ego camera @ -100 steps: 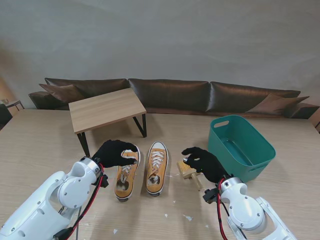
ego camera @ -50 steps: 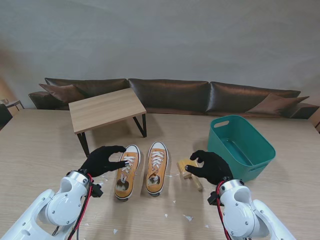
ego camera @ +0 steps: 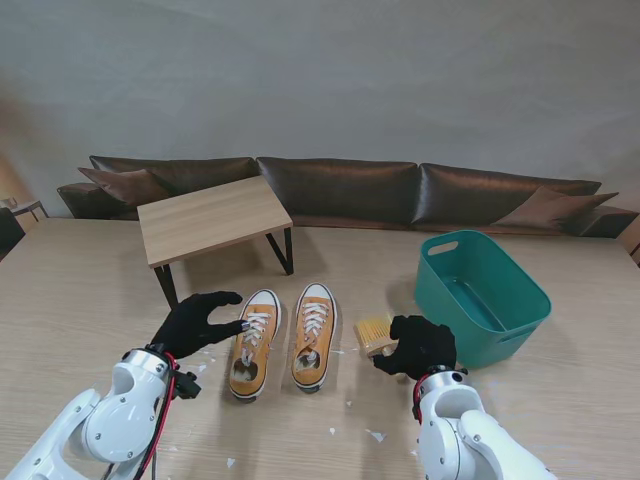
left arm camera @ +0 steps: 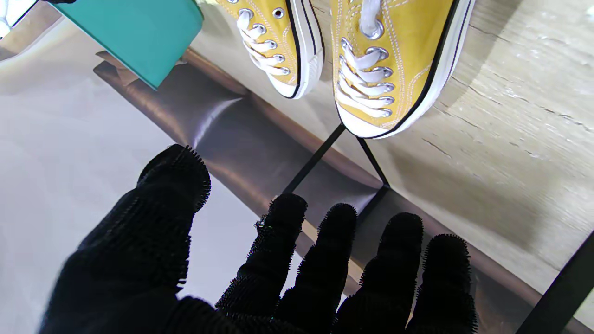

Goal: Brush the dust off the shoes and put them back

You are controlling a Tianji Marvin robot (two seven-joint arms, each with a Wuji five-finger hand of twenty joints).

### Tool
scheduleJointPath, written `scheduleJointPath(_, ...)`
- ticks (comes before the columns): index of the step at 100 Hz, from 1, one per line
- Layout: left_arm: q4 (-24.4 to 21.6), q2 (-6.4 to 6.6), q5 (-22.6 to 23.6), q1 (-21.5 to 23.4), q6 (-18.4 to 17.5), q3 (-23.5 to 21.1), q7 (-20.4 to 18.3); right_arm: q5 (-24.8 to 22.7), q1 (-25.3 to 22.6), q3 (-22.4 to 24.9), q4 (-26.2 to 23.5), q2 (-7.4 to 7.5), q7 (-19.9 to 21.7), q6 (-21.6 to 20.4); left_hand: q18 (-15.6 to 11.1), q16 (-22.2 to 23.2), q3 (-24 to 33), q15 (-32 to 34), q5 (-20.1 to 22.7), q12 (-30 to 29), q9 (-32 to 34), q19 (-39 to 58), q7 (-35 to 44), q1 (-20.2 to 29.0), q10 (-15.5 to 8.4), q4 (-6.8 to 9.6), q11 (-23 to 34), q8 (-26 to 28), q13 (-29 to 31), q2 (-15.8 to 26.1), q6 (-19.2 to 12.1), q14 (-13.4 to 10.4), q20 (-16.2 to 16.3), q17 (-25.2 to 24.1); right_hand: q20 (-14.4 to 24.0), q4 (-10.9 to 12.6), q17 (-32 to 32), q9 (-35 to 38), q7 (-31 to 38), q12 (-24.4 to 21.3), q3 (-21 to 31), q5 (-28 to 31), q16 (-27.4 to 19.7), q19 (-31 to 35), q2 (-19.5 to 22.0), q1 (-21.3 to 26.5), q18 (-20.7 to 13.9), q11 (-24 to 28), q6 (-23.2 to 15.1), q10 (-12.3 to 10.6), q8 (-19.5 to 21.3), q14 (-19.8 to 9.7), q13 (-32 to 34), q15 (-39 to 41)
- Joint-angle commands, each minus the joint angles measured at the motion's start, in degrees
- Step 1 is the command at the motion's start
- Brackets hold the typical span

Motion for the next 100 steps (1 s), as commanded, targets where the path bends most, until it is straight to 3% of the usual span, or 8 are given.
scheduleJointPath(1, -0.57, -0.27, 0.19, 0.56, 0.22, -0.26, -0.75, -0.18, 0.12, -0.74, 1.48, -0.18, 0.17, 0.78, 0.69, -0.24, -1.25, -0.94, 0.47, -0.20, -1.60, -2.24, -0.08, 1.52, 0.60, 1.93, -0.43, -0.07, -2.59, 2.66, 0.45, 1.20, 0.87, -0.41, 1.23, -1.71, 4.03, 1.85, 1.48, 1.48, 2.51, 2.05, 1.21, 3.78, -3.84, -0.03, -1.62, 1.75, 0.76, -1.56, 0.71, -1.21, 2.90, 2.36)
scheduleJointPath(22, -0.96, -0.25, 0.32, 1.14, 0.12, -0.76, -0.75, 0.26, 2.64, -4.19, 6.56, -1.19, -4.37, 4.94, 0.71, -0.22, -1.60, -1.00, 1.32, -0.10, -1.17, -2.68, 0.26, 1.72, 0.85, 2.00, -0.30, 0.18, -2.56, 3.01, 0.59, 1.18, 1.53, -0.47, 1.44, -2.24, 8.54, 5.16, 1.79, 1.53, 4.39, 3.91, 1.78, 7.22, -5.63, 0.08, -1.65, 1.91, 0.22, -1.55, 0.59, -2.49, 7.52, 5.00)
scheduleJointPath(74, -0.06, -0.02, -0.40, 0.32, 0.04, -0.34, -2.22, 1.67, 7.65, -10.91, 15.33, -2.98, -9.49, 11.08, 0.75, 0.02, -2.26, -0.75, 2.23, 0.14, -0.66, -3.41, 0.60, 2.23, 1.23, 2.16, -0.19, 0.62, -2.19, 3.67, 1.07, 1.80, 2.46, -0.55, 0.60, -1.80, 14.15, 9.88, 0.23, 0.97, 5.89, 4.22, 2.90, 10.90, -4.96, 1.88, -2.00, 2.03, 0.82, -1.37, -1.48, -4.45, 14.56, 9.95)
scheduleJointPath(100, 0.29, -0.02, -0.82, -0.06, -0.06, -0.06, -2.42, 3.00, 10.06, -13.51, 20.27, -4.19, -12.72, 12.26, 0.95, 0.24, -2.66, -0.37, 2.75, 0.37, 0.13, -3.53, 0.81, 2.35, 1.45, 2.23, 0.08, 0.82, -1.60, 4.21, 1.24, 2.21, 2.74, -0.41, 0.25, -0.70, 15.75, 12.58, 1.68, 0.95, 10.32, 6.84, 3.62, 12.83, -3.44, 6.04, -2.81, 2.52, -0.98, -1.81, -1.88, -5.80, 16.33, 12.67)
